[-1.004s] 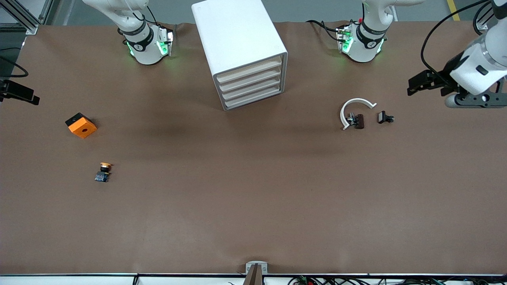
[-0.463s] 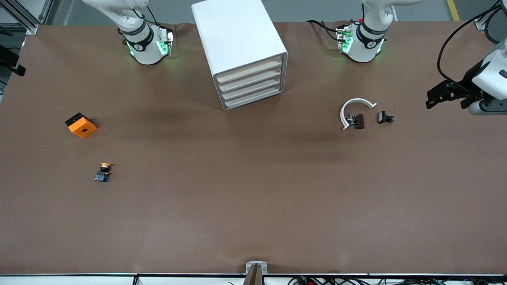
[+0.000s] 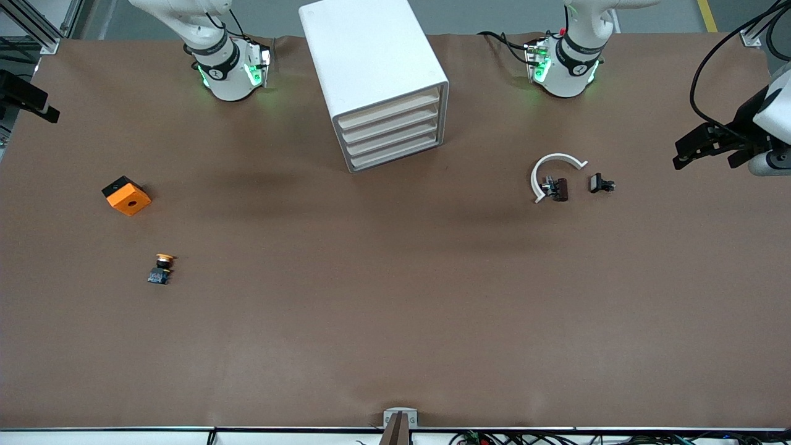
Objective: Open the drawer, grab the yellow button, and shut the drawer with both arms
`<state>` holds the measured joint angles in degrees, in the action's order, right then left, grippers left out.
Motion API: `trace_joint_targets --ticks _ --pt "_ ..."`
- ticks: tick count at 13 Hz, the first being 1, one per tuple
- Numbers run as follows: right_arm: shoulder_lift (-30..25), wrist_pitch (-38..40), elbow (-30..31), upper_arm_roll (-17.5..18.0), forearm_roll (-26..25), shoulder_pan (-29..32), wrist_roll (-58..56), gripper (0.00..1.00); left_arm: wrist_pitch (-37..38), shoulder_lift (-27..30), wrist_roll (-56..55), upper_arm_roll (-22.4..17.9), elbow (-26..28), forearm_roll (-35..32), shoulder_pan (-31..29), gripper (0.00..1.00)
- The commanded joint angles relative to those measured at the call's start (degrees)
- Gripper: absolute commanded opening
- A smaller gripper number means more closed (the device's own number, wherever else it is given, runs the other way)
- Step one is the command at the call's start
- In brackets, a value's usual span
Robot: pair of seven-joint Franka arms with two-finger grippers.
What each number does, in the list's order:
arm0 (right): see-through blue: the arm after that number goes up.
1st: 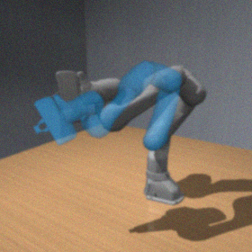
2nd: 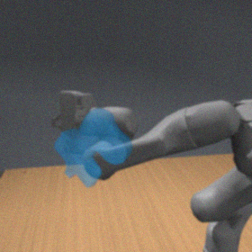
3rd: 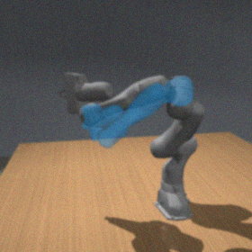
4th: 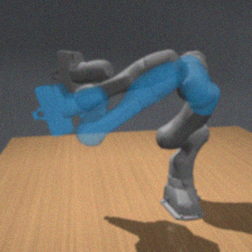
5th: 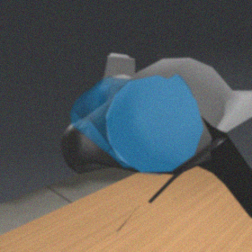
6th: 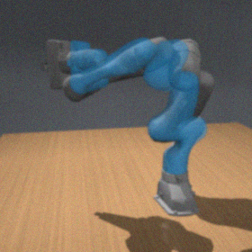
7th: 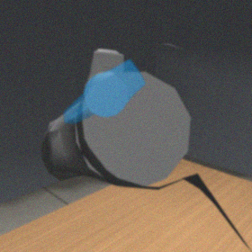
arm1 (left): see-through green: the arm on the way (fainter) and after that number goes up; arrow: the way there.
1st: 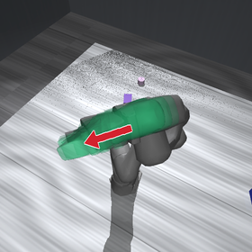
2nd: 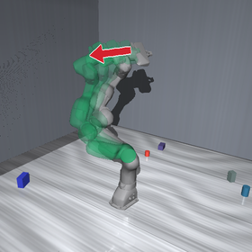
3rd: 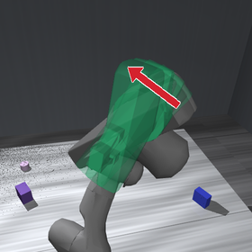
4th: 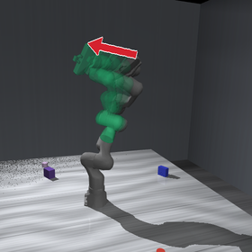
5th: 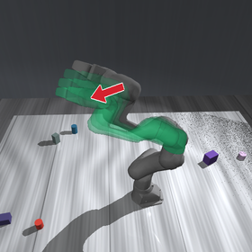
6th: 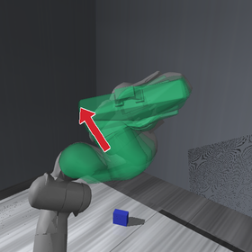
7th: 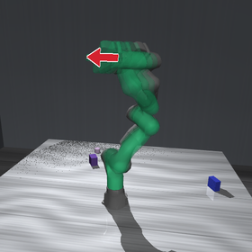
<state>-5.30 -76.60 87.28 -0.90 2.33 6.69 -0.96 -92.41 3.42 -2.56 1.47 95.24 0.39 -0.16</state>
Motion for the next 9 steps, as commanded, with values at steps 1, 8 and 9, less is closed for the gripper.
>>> trace_joint_targets --ticks 1,8,9 --pt "-3.04 -2.32 4.20 0.28 0.66 0.61 0.61 1.00 2.93 -0.69 -0.60 0.28 -2.34 0.75 -0.01 1.00" --pt "-6.21 -6.63 9.31 0.19 -0.84 0.26 0.43 1.00 3.20 -0.70 -0.87 0.55 -2.61 0.84 -0.10 1.00" --pt "-6.12 -6.63 9.31 0.19 -0.84 0.43 0.43 1.00 3.29 -0.70 -0.87 0.55 -2.61 0.75 -0.01 1.00"
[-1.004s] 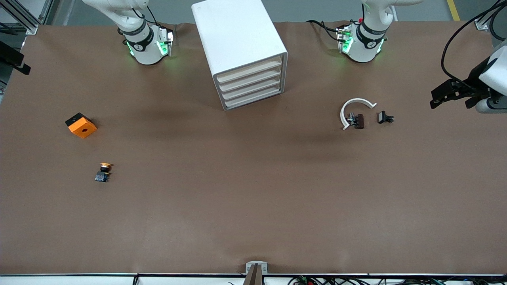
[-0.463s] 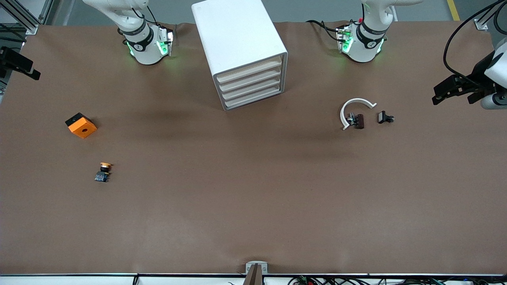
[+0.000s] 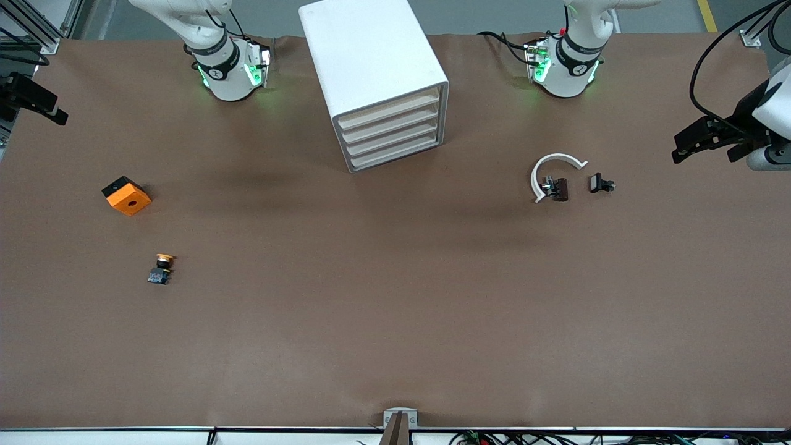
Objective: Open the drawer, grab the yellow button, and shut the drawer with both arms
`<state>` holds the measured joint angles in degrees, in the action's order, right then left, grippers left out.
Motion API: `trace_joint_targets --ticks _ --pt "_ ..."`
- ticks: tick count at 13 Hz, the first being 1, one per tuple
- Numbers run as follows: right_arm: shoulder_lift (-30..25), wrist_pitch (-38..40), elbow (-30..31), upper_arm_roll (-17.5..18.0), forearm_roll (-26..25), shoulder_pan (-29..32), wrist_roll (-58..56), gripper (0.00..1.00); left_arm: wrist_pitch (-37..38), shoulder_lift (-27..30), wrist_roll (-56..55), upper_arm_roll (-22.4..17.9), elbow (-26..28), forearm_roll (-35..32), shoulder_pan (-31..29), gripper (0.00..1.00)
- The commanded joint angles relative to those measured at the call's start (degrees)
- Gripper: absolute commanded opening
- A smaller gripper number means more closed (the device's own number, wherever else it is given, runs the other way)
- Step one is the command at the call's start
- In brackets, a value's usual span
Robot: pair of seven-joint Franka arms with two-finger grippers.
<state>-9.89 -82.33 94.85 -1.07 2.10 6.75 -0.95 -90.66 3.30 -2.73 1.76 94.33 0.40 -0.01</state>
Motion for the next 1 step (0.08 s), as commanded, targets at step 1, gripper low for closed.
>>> trace_joint_targets --ticks 1 --pt "-1.54 -0.90 1.74 0.36 -0.60 0.46 0.43 1.00 1.45 -0.58 -0.61 0.26 -1.69 0.74 -0.17 1.00"
